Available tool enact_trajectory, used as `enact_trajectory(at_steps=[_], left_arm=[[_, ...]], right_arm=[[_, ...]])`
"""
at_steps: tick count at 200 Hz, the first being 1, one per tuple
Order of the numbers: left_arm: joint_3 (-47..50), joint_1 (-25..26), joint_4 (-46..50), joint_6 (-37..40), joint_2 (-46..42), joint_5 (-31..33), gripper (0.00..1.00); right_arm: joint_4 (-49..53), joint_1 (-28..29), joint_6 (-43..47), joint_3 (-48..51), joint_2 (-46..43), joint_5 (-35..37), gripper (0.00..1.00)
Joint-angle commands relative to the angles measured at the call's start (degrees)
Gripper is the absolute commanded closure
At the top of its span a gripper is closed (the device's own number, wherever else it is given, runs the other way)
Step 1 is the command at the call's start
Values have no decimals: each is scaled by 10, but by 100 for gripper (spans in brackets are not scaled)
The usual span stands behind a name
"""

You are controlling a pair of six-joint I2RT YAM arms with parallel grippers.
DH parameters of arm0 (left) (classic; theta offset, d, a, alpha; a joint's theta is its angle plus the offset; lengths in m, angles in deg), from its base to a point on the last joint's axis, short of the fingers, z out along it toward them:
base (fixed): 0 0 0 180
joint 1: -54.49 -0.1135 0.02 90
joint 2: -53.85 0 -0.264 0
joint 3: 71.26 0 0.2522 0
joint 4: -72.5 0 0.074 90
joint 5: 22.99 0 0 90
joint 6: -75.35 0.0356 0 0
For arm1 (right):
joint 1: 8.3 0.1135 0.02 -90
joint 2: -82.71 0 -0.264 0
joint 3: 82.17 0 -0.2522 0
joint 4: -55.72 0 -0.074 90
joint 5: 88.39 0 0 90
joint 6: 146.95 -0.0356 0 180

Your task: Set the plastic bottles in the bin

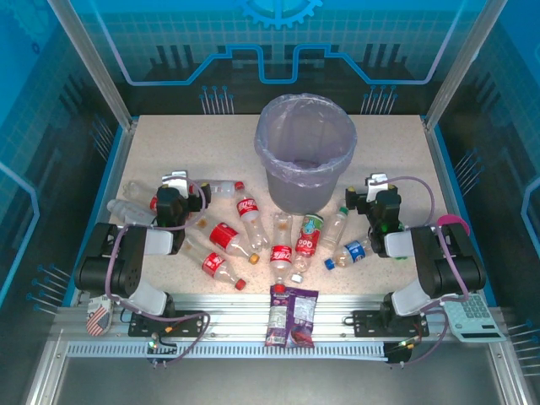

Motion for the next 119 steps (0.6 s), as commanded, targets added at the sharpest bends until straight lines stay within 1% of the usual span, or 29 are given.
enact_trajectory(at_steps=[1,79,96,119], left_arm=[[8,-2,-17,-1,6,-12,1],[4,-8,-9,-4,4,-25,1],[2,-17,-2,-10,3,-43,1],[3,-17,-5,-9,3,-43,1]], right_arm=[[-10,5,5,-8,4,-2,0],[-7,2,4,-9,3,-7,0],[-7,2,3,-9,3,-7,0],[-7,2,3,-9,3,-7,0]])
